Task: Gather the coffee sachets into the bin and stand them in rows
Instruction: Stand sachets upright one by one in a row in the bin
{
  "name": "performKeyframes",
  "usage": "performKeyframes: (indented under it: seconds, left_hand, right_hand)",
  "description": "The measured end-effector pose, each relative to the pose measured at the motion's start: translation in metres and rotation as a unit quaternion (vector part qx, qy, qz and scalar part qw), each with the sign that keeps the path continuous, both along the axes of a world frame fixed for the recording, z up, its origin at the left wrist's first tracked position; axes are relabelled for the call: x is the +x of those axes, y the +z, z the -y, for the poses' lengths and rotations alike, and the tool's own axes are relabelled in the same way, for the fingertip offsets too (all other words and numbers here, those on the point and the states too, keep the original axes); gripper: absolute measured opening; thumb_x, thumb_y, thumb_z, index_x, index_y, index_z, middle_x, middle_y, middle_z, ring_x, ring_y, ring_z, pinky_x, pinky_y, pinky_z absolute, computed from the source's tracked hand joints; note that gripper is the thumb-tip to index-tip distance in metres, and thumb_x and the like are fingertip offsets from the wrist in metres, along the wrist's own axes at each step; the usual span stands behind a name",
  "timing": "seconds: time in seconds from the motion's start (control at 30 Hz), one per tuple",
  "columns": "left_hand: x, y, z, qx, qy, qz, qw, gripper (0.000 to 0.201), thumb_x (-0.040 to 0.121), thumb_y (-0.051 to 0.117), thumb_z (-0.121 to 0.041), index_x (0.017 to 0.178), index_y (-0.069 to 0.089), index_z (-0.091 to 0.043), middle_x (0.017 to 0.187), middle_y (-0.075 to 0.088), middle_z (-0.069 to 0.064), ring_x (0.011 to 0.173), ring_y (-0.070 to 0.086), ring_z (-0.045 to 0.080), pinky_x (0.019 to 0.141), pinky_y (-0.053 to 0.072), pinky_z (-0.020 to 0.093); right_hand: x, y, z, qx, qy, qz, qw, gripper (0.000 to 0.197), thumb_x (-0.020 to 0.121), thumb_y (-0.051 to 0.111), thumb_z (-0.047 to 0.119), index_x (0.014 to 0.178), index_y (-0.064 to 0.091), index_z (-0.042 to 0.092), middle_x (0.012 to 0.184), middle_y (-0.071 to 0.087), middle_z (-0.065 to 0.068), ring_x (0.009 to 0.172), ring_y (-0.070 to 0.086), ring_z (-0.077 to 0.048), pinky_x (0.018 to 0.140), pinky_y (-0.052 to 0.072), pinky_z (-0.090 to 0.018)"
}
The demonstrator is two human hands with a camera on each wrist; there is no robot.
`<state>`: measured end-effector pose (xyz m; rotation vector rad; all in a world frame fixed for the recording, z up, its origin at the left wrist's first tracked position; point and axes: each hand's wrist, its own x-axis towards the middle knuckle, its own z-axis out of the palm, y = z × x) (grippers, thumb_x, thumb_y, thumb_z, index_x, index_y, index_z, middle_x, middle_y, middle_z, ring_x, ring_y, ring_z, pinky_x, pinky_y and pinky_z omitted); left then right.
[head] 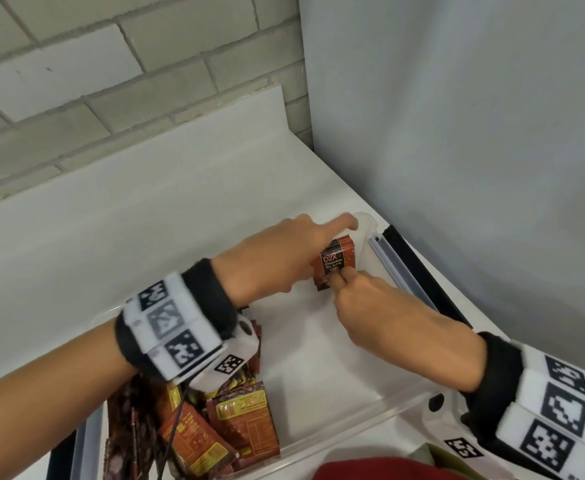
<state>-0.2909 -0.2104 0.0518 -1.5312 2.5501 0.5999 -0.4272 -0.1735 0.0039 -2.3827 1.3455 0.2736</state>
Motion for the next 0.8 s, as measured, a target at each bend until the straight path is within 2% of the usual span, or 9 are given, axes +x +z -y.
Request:
performKeyframes:
  seconds: [0.1,0.17,0.23,0.27,0.37,0.47,0.57,0.7,0.8]
  left_hand:
    - [0.021,0.006,-0.004,0.026,0.099,-0.118,0.988,0.026,0.095,0.057,-0.013,0.113,0.041,-0.023,0.075,0.067,0.002,0.054,0.067,0.011,0.061,0.059,0.031]
    - [0.031,-0.002,-0.011,0.07,0.159,-0.166,0.971,0.013,0.095,0.056,-0.016,0.107,0.052,-0.018,0.079,0.071,0.001,0.065,0.071,0.009,0.073,0.059,0.036]
    - [0.035,-0.018,-0.017,0.143,0.202,-0.163,0.955,0.026,0.095,0.054,-0.014,0.12,0.054,-0.016,0.103,0.071,0.001,0.091,0.07,0.011,0.09,0.054,0.04]
    - [0.035,-0.028,-0.02,0.182,0.216,-0.157,0.946,0.037,0.095,0.053,-0.012,0.131,0.048,-0.017,0.118,0.066,0.001,0.105,0.065,0.012,0.097,0.05,0.037]
    - [0.027,-0.047,-0.026,0.273,0.261,-0.217,0.9,0.056,0.095,0.049,-0.003,0.145,0.031,-0.017,0.142,0.047,0.001,0.128,0.047,0.012,0.105,0.039,0.025]
    - [0.016,-0.052,-0.029,0.305,0.273,-0.304,0.86,0.05,0.089,0.045,0.01,0.127,0.048,-0.022,0.131,0.056,-0.001,0.121,0.05,0.01,0.105,0.038,0.025]
    - [0.01,-0.054,-0.028,0.313,0.277,-0.348,0.839,0.055,0.085,0.042,0.016,0.128,0.057,-0.013,0.119,0.064,0.001,0.112,0.056,0.013,0.105,0.039,0.026]
    - [0.008,-0.053,-0.026,0.318,0.28,-0.358,0.832,0.06,0.066,0.047,0.001,0.125,0.059,-0.004,0.129,0.059,0.019,0.125,0.051,0.026,0.113,0.034,0.041]
    - [0.01,-0.053,-0.026,0.331,0.288,-0.346,0.829,0.06,0.063,0.047,0.0,0.122,0.057,0.006,0.122,0.059,0.021,0.118,0.053,0.028,0.108,0.035,0.036]
  right_hand:
    - [-0.001,0.001,-0.001,-0.006,0.004,0.006,1.0,0.052,0.095,0.046,0.001,0.145,0.029,0.004,0.139,0.04,-0.012,0.122,0.046,-0.024,0.093,0.044,-0.031]
    - [-0.001,0.001,-0.002,-0.009,0.007,0.006,1.0,0.054,0.096,0.046,0.002,0.146,0.026,0.004,0.141,0.038,-0.012,0.124,0.045,-0.024,0.097,0.043,-0.032]
    - [-0.001,0.0,-0.002,-0.013,0.008,0.007,1.0,0.053,0.096,0.046,0.001,0.146,0.027,0.003,0.141,0.039,-0.013,0.123,0.046,-0.025,0.098,0.043,-0.032]
    - [-0.001,0.0,-0.002,-0.014,0.009,0.007,1.0,0.053,0.096,0.046,0.001,0.146,0.027,0.003,0.141,0.039,-0.013,0.123,0.046,-0.025,0.098,0.043,-0.033]
    - [0.0,0.0,-0.002,-0.012,0.006,0.003,1.0,0.051,0.097,0.044,0.001,0.145,0.027,0.003,0.14,0.039,-0.013,0.123,0.046,-0.025,0.097,0.043,-0.032]
    - [0.001,-0.001,-0.001,-0.001,-0.007,-0.005,1.0,0.047,0.096,0.043,0.0,0.142,0.031,0.003,0.136,0.04,-0.013,0.121,0.046,-0.026,0.093,0.044,-0.032]
    - [0.002,-0.002,-0.001,0.009,-0.016,-0.013,1.0,0.044,0.095,0.042,-0.002,0.137,0.035,0.004,0.133,0.041,-0.013,0.12,0.046,-0.026,0.09,0.044,-0.033]
    - [0.001,-0.001,-0.002,0.005,-0.018,-0.012,1.0,0.046,0.094,0.043,-0.003,0.139,0.034,0.004,0.135,0.04,-0.012,0.122,0.045,-0.026,0.092,0.044,-0.033]
    - [0.001,-0.001,-0.002,-0.003,-0.015,-0.01,1.0,0.046,0.095,0.042,-0.001,0.14,0.033,0.005,0.136,0.04,-0.011,0.122,0.045,-0.024,0.092,0.043,-0.032]
